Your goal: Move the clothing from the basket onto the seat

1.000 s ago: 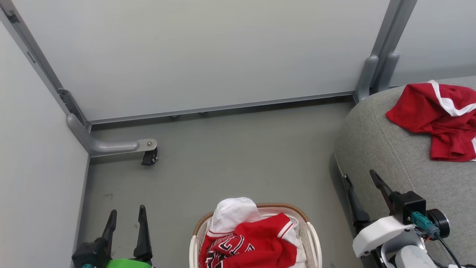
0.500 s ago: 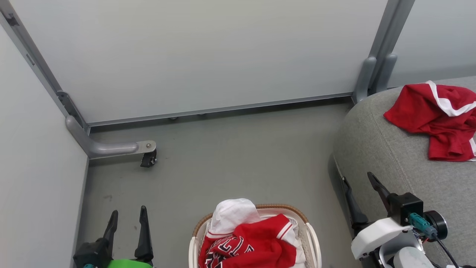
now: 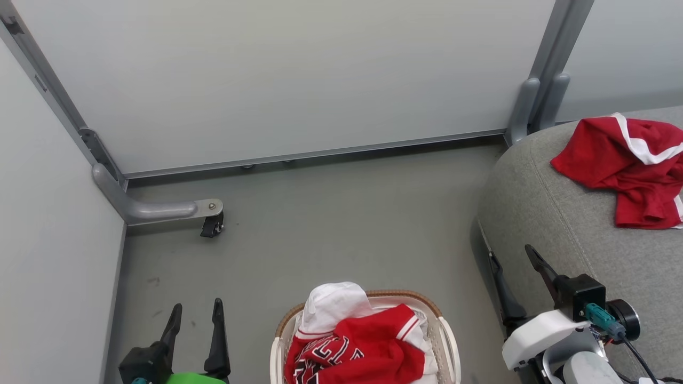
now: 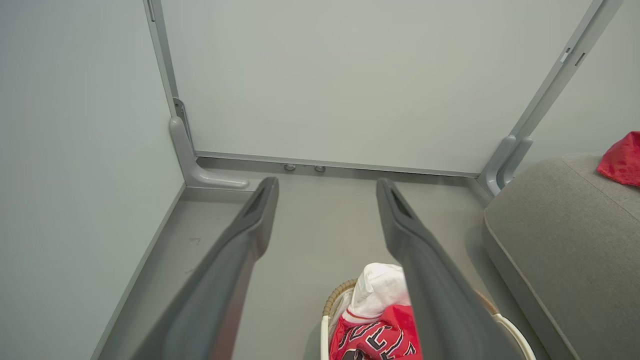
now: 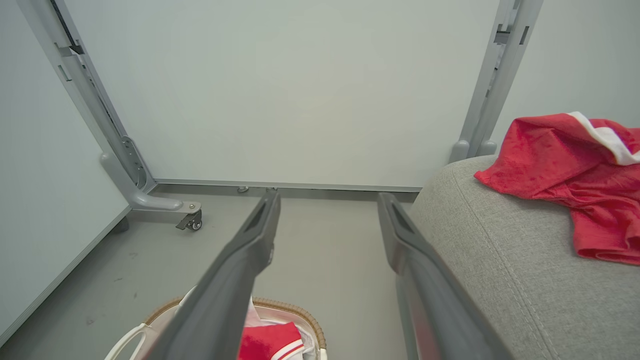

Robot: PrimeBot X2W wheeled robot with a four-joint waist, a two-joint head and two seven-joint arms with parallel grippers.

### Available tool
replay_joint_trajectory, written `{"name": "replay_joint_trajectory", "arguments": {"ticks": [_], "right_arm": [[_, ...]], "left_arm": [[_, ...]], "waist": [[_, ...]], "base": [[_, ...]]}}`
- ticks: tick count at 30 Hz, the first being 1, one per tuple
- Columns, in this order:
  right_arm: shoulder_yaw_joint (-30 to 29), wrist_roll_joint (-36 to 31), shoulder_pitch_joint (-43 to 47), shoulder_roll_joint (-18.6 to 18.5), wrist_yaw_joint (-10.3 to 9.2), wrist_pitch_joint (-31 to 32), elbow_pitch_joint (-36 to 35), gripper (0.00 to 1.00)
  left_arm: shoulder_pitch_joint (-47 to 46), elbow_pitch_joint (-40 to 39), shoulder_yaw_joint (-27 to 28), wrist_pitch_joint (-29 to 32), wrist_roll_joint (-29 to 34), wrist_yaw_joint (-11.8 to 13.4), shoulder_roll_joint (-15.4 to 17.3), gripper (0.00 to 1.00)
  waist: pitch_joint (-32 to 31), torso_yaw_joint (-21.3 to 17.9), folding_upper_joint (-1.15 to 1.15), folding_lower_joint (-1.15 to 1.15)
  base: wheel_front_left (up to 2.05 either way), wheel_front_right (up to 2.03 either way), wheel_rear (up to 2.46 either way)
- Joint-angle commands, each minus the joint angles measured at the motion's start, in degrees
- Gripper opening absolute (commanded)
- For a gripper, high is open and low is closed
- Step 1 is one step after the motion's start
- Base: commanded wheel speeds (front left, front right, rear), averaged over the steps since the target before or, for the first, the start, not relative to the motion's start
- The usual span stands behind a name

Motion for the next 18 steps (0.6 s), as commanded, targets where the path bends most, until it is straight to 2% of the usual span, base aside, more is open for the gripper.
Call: {"name": "replay_joint_trajectory", "arguments": {"ticks": [1,9,18], "right_arm": [[-0.14,-0.37,-0.7,-0.2,-0.08,-0.11,-0.15,1.0],[-1.51,-1.33,-1.96,-0.2,-0.08,-0.11,-0.98,1.0],[-2.55,-3.29,-7.55,-0.2,-0.08,-0.11,-3.84,1.0]], "left_arm": [[-1.07,0.07,-0.33,0.05,0.39,-0.28,0.04,1.0],[-5.85,3.23,-5.89,0.05,2.63,-1.57,0.08,1.0],[-18.08,14.32,-15.25,0.05,5.73,-2.41,0.09,1.0]], "waist": [[0.18,-0.06,0.0,0.0],[3.04,-0.92,0.0,0.0],[14.53,-5.07,0.0,0.0]], "base": [[0.0,0.0,0.0],[0.0,0.0,0.0],[0.0,0.0,0.0]]}}
